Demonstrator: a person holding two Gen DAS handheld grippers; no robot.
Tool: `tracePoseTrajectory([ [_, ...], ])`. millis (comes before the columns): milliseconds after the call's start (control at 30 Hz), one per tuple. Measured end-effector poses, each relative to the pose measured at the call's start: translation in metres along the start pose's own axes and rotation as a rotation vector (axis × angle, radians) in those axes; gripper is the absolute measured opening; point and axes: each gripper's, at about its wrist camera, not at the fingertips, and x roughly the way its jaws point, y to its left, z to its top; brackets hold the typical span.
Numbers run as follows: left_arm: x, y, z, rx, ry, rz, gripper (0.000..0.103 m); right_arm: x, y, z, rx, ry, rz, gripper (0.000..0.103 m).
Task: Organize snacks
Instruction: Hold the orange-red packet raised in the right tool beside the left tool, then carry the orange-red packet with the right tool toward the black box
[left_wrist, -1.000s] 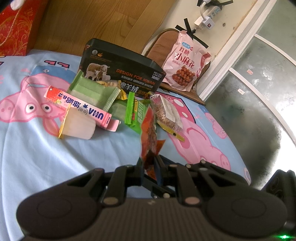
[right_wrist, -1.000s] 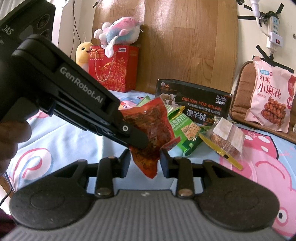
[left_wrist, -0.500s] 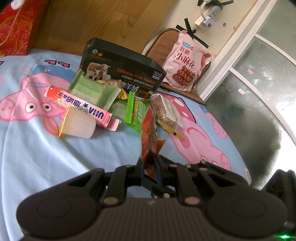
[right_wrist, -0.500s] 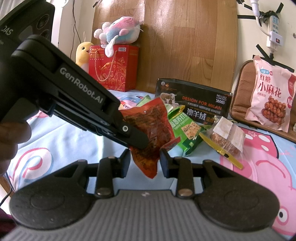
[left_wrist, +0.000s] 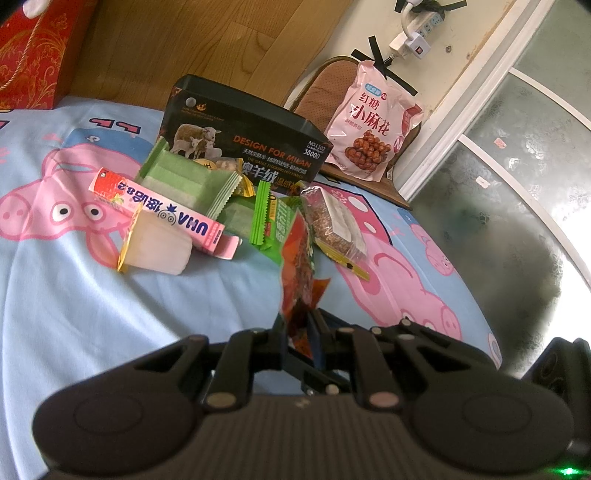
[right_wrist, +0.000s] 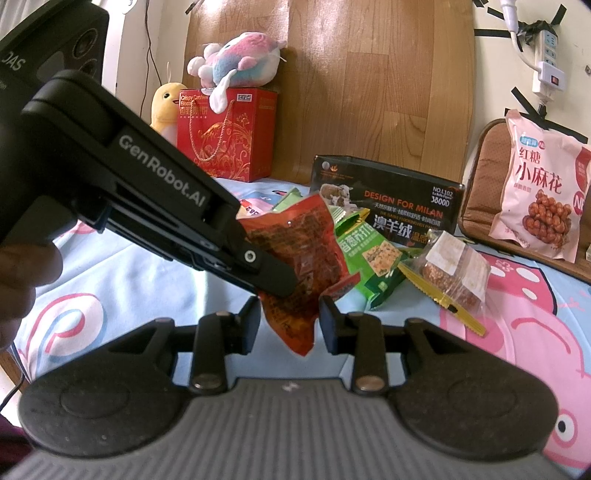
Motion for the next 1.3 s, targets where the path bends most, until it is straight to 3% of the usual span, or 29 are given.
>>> tracePoseTrajectory([
  [1300, 0.0013, -0.0014, -0.0008, 0.005, -0.002, 0.001, 0.012, -0.0011, 0.0002, -0.0007, 0.006, -0.003, 0.001, 0.037],
])
